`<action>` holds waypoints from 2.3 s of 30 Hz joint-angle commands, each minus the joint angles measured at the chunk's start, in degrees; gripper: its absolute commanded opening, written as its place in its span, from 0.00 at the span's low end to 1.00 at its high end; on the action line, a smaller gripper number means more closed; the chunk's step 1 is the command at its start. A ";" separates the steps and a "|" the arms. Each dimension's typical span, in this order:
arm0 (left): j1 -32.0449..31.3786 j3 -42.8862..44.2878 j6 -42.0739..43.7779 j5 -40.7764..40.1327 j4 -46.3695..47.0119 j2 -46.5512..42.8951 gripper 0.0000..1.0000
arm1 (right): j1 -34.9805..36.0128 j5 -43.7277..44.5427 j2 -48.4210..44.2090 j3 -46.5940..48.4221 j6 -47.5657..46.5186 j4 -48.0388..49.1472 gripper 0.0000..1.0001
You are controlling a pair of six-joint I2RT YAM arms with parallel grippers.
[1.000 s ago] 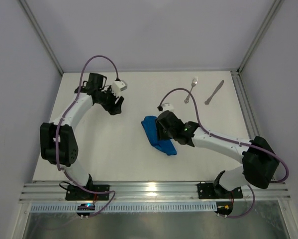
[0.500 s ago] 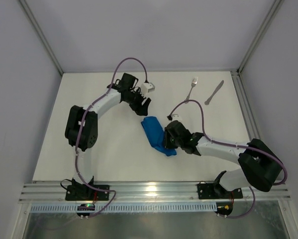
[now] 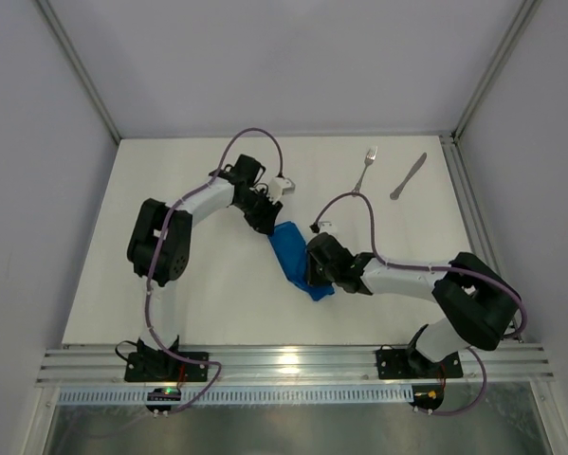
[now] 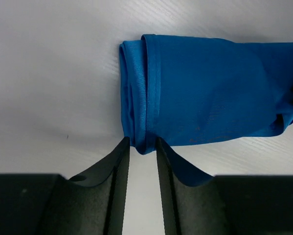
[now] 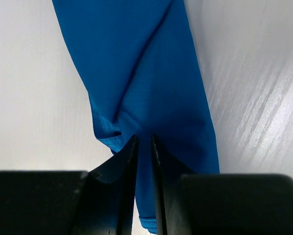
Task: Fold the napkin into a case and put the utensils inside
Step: Smooth out the smaller rectangle-folded napkin at the center of the board.
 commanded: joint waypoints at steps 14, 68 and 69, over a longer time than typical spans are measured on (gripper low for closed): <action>-0.08 -5.65 2.53 -10.22 0.13 -2.88 0.00 | 0.40 7.15 5.13 10.36 -12.11 -2.33 0.18; 6.69 -8.03 7.90 -8.72 -11.84 -20.20 0.31 | 1.72 6.45 -4.37 15.28 -7.90 -7.53 0.15; 6.60 -7.42 7.11 -8.29 -11.31 -19.93 0.28 | 1.72 6.36 -4.11 15.72 -8.94 -6.91 0.15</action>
